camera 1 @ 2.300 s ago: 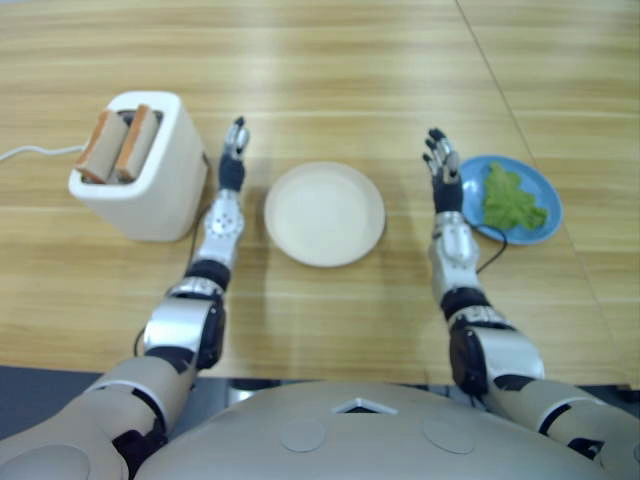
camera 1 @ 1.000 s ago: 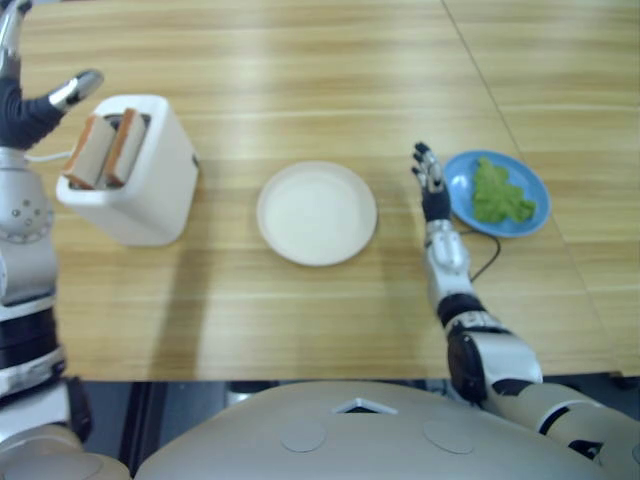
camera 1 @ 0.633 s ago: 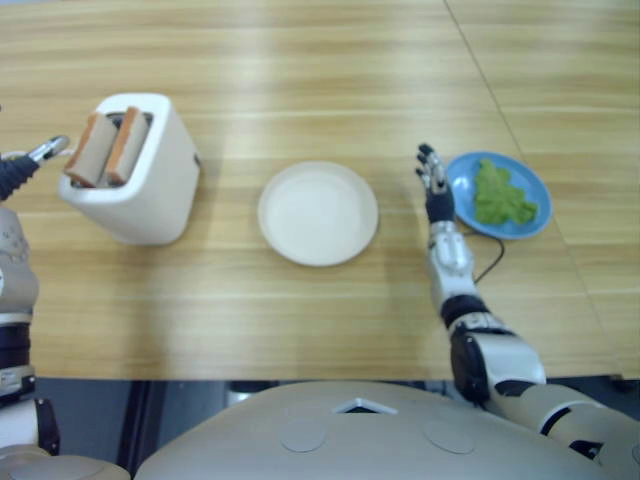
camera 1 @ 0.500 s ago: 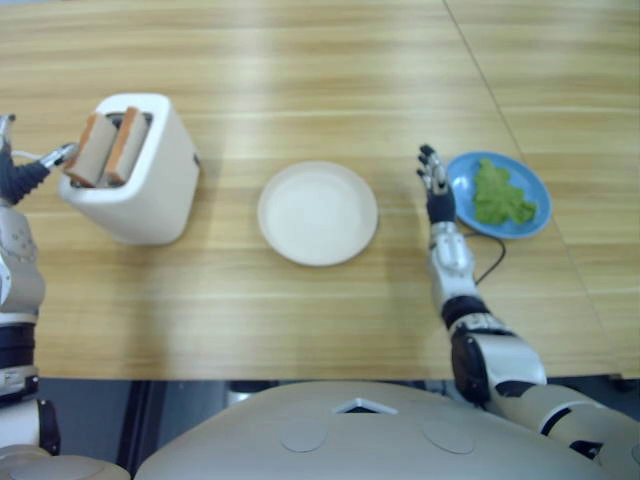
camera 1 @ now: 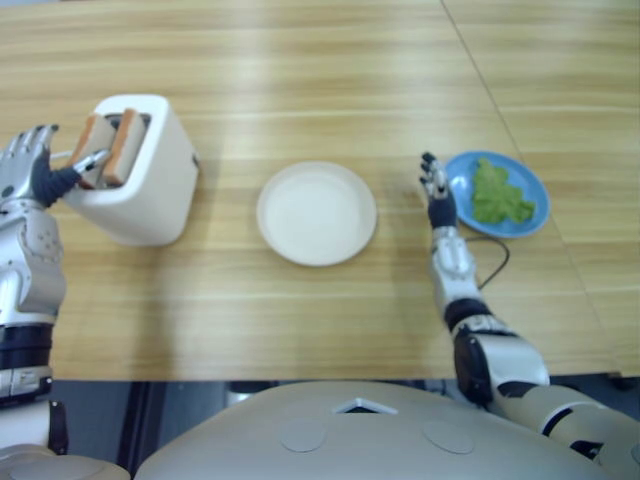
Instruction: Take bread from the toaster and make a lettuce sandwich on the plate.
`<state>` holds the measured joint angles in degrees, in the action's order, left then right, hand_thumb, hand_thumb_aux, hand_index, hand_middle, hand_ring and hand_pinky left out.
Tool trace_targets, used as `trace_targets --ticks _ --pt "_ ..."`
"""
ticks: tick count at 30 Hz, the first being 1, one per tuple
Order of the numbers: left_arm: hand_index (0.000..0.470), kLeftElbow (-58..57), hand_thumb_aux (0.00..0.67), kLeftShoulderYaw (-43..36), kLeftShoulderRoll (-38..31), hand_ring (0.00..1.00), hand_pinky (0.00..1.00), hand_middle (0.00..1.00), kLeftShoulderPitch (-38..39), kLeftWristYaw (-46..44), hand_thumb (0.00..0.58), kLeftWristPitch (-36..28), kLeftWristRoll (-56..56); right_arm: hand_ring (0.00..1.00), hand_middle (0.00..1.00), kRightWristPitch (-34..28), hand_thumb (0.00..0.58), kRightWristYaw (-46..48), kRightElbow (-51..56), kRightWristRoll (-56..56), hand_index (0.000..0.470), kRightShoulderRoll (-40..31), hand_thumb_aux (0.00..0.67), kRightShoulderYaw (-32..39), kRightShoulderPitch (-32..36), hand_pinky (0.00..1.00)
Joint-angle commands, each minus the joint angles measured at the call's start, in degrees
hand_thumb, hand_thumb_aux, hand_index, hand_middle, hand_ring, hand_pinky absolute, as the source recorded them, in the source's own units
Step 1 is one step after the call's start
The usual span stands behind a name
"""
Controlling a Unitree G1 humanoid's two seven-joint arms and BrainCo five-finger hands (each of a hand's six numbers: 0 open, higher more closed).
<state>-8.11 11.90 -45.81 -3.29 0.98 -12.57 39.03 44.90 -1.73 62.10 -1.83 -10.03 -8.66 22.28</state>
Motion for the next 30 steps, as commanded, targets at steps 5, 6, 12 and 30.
trace_targets --ticks 5,6,12,30 --pt "0.0 -2.17 0.0 -2.39 -0.4 0.0 0.0 0.0 0.88 -1.33 0.0 -2.4 -0.04 0.0 0.0 -0.58 0.0 -0.64 0.28 -0.66 0.0 -0.8 0.0 0.3 -0.95 0.0" --pt "0.0 -2.03 0.0 -2.31 -0.21 0.0 0.0 0.0 0.81 -1.29 0.0 -2.44 -0.37 0.0 0.0 -0.59 0.0 -0.68 0.26 -0.69 0.0 -0.82 0.0 0.28 -0.97 0.0" --pt "0.236 -0.17 0.344 -1.19 0.6 0.0 0.0 0.0 0.81 -0.63 0.443 -2.57 -2.5 0.0 0.0 -0.69 0.0 -1.05 0.26 -0.85 0.0 -0.86 0.0 0.33 -1.13 0.0" --pt "0.305 2.03 0.444 -1.3 0.76 0.0 0.0 0.0 1.55 -0.23 0.514 -2.16 -4.01 0.0 0.0 -0.76 0.0 -2.11 -0.06 -1.55 0.0 -0.95 0.0 0.68 -1.62 0.0"
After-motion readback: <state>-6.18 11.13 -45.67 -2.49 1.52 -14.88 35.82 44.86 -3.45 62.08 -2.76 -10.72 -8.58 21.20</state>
